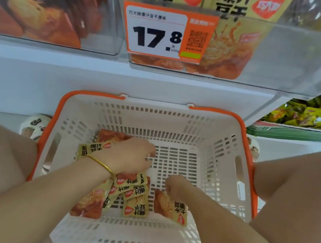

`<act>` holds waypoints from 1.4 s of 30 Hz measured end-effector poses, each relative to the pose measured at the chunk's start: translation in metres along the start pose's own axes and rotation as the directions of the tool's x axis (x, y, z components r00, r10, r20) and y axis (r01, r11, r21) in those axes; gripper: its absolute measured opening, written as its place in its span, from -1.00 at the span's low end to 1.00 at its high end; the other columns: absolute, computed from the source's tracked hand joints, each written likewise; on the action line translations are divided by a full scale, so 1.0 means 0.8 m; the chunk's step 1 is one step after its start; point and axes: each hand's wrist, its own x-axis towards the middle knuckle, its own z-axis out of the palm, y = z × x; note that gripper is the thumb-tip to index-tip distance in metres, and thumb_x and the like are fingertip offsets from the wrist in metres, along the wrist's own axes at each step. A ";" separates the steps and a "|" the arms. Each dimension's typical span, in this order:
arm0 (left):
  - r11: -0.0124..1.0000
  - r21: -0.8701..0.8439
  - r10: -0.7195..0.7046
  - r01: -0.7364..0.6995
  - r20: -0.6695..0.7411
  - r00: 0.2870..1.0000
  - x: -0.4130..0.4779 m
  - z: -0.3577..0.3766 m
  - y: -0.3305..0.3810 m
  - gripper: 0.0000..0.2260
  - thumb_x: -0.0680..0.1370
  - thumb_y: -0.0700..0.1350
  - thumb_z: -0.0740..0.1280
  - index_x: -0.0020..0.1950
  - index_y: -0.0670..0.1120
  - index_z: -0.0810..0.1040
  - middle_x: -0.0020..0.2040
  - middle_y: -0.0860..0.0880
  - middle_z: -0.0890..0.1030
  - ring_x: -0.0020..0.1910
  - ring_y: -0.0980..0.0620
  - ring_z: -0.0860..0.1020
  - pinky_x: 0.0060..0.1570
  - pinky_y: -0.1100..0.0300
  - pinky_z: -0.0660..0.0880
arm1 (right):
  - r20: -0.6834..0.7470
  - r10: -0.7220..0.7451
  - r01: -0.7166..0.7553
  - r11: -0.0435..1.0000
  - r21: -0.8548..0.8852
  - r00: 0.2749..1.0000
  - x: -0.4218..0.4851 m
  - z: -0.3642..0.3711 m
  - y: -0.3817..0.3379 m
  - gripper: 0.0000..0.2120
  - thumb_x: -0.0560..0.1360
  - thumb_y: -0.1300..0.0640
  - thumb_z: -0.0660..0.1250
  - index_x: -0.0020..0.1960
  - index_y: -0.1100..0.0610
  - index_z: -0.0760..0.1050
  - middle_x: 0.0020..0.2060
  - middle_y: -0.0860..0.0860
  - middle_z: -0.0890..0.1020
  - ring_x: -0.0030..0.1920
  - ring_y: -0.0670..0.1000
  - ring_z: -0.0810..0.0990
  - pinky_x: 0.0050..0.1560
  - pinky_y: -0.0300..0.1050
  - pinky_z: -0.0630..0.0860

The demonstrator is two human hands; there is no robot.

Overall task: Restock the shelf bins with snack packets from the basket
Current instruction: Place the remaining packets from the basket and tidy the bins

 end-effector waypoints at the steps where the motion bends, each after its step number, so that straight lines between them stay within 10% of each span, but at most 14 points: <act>1: 1.000 -0.003 0.009 -0.009 0.000 1.000 -0.001 -0.001 0.004 -0.64 0.60 -0.06 0.16 0.40 -0.05 0.39 0.38 -0.04 0.41 0.34 0.00 0.38 0.31 0.12 0.33 | -0.005 0.000 0.000 1.000 0.008 1.000 -0.009 -0.007 0.001 -0.82 0.50 0.31 0.29 0.10 0.25 0.51 0.06 0.12 0.57 -0.06 0.04 0.45 0.03 -0.09 0.49; 6: 0.999 -0.020 0.037 -0.036 0.008 0.999 -0.010 -0.015 0.026 -0.64 0.58 -0.05 0.23 0.37 -0.06 0.41 0.32 -0.04 0.46 0.30 -0.01 0.43 0.24 0.12 0.37 | -0.214 -0.056 0.101 0.974 0.205 0.975 -0.095 -0.097 0.004 -0.80 0.43 0.33 0.36 0.01 0.16 0.46 -0.06 0.04 0.50 -0.07 0.02 0.44 -0.10 -0.15 0.40; 13: 0.982 -0.102 0.133 -0.157 -0.211 0.968 -0.042 -0.082 0.061 -0.90 0.53 -0.07 0.33 -0.15 -0.07 0.50 -0.28 0.03 0.46 -0.30 0.06 0.43 -0.33 0.19 0.28 | -0.635 -0.044 0.393 0.818 0.420 0.771 -0.247 -0.188 0.024 -0.80 0.39 0.30 0.44 -0.16 0.10 0.44 -0.28 -0.10 0.50 -0.21 -0.04 0.51 -0.33 -0.37 0.41; 18: 0.882 -0.368 0.100 -0.295 -0.465 0.879 -0.077 -0.163 0.107 -0.89 0.50 -0.15 0.40 -0.14 -0.19 0.56 -0.23 -0.04 0.59 -0.26 0.02 0.54 -0.26 0.17 0.41 | -0.648 0.497 0.736 0.029 0.677 0.577 -0.313 -0.184 0.064 -0.78 0.48 0.09 0.40 0.06 0.14 0.49 -0.04 0.13 0.65 -0.15 0.01 0.63 -0.18 -0.18 0.58; 21: 0.817 -0.429 0.037 -0.386 -0.628 0.777 -0.089 -0.205 0.149 -0.91 0.49 -0.13 0.41 -0.16 -0.14 0.59 -0.18 -0.14 0.66 -0.29 0.03 0.60 -0.30 0.17 0.51 | -0.688 0.298 0.750 -0.270 0.604 0.662 -0.345 -0.186 0.070 -0.67 0.45 0.15 0.36 0.17 0.24 0.49 0.01 0.16 0.67 -0.06 0.11 0.66 -0.14 -0.02 0.65; 25: 0.841 -0.280 0.040 -0.463 -0.821 0.570 -0.081 -0.255 0.193 -0.92 0.51 -0.12 0.38 -0.10 -0.13 0.60 -0.21 -0.03 0.64 -0.24 0.07 0.60 -0.14 0.20 0.52 | -0.779 0.434 0.887 -0.136 0.440 0.453 -0.376 -0.227 0.086 -0.71 0.40 0.31 0.41 0.11 0.23 0.53 -0.09 0.13 0.69 -0.13 0.10 0.68 -0.16 0.01 0.65; 29: 0.963 0.030 0.131 -0.269 -0.921 0.366 -0.058 -0.306 0.189 -0.79 0.58 -0.09 0.24 0.16 -0.11 0.56 0.04 0.01 0.60 0.04 0.09 0.52 0.05 0.34 0.34 | -0.774 0.632 0.750 0.492 0.442 0.041 -0.387 -0.308 0.142 -0.64 0.31 0.18 0.49 0.08 0.21 0.55 -0.10 0.06 0.66 -0.13 -0.01 0.66 -0.18 -0.11 0.59; 31: 0.985 0.147 0.172 -0.090 -0.861 0.479 -0.038 -0.325 0.176 -0.63 0.58 0.01 0.15 0.28 -0.14 0.49 0.25 -0.12 0.53 0.27 -0.10 0.43 0.24 0.09 0.34 | -0.788 0.606 0.485 0.660 0.573 0.106 -0.361 -0.352 0.167 -0.64 0.32 0.17 0.48 0.09 0.22 0.56 0.00 0.13 0.64 0.02 0.12 0.61 -0.07 -0.07 0.54; 37: 0.981 0.185 0.072 0.063 -0.639 0.766 -0.004 -0.336 0.159 -0.52 0.64 0.09 -0.05 0.40 -0.15 0.37 0.42 -0.20 0.33 0.44 -0.12 0.22 0.41 0.03 0.16 | -0.692 0.560 0.313 0.627 0.713 0.456 -0.271 -0.409 0.182 -0.73 0.53 0.10 0.34 0.20 0.14 0.46 -0.07 0.04 0.67 -0.06 -0.09 0.66 -0.09 -0.28 0.56; 39: 0.978 0.190 0.050 0.082 -0.601 0.798 -0.001 -0.333 0.159 -0.56 0.66 0.05 -0.06 0.42 -0.11 0.35 0.48 -0.19 0.23 0.50 -0.10 0.11 0.45 0.05 0.09 | -0.679 0.568 0.378 0.566 0.733 0.466 -0.260 -0.411 0.181 -0.88 0.55 0.15 0.31 0.08 0.10 0.45 -0.15 0.05 0.65 -0.25 -0.20 0.65 -0.23 -0.34 0.56; 42: 0.976 0.193 0.033 0.099 -0.585 0.810 0.001 -0.333 0.160 -0.57 0.66 0.03 -0.06 0.45 -0.10 0.32 0.50 -0.19 0.19 0.52 -0.08 0.04 0.47 0.02 0.05 | -0.646 0.646 0.312 0.566 0.763 0.407 -0.253 -0.416 0.175 -0.82 0.52 0.07 0.36 -0.12 0.16 0.44 0.18 0.08 0.57 0.17 0.00 0.55 0.16 -0.19 0.47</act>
